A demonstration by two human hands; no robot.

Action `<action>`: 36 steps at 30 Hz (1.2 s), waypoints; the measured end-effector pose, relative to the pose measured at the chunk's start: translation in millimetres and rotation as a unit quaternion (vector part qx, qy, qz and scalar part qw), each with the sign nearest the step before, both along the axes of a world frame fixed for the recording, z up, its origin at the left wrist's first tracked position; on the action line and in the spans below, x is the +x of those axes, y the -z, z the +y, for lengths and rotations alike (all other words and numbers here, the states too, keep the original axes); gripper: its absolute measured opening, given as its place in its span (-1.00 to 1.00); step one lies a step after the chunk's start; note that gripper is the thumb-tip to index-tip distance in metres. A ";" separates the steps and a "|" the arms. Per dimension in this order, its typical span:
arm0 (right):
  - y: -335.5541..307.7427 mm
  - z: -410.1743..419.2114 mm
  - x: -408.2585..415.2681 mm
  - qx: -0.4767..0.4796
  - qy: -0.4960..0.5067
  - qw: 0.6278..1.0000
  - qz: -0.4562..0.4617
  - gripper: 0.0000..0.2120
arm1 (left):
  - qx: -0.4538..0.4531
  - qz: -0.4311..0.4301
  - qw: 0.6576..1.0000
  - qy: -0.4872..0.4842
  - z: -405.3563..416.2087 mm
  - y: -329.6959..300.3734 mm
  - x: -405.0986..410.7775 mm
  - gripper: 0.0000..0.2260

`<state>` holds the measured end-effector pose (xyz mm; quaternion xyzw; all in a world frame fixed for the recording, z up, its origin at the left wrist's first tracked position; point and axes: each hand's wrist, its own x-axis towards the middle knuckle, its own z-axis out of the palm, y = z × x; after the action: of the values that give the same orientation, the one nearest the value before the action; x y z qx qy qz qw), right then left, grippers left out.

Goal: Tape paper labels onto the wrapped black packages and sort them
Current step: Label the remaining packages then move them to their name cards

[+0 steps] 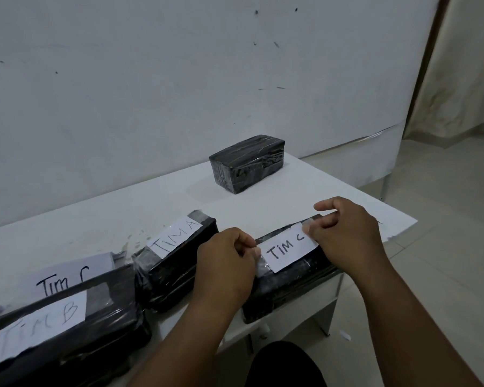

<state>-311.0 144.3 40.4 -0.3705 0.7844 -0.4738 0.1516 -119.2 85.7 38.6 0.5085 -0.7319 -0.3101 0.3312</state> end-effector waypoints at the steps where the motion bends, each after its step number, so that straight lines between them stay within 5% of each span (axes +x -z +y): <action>1: 0.7 0.6 0.6 0.000 0.003 1.000 0.007 -0.69 | -0.001 -0.005 1.000 0.001 0.3 0.5 -0.7 -0.88; 29: 16.8 5.5 8.1 -0.023 0.026 0.999 0.039 -0.65 | -0.102 -0.125 0.987 0.002 -0.5 5.0 -2.6 -0.88; 33: 18.2 8.5 11.1 -0.040 0.046 0.996 0.060 -0.60 | -0.201 -0.141 0.969 0.012 3.5 5.4 -1.8 -0.78; 36: 25.1 9.8 13.7 -0.070 0.054 0.982 0.167 -0.73 | -0.275 -0.154 0.941 0.121 11.7 10.4 -6.3 -0.71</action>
<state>-297.3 154.1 15.4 -0.4108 0.7826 -0.4665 -0.0335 -125.5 97.4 28.2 0.3470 -0.8866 -0.0522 0.3013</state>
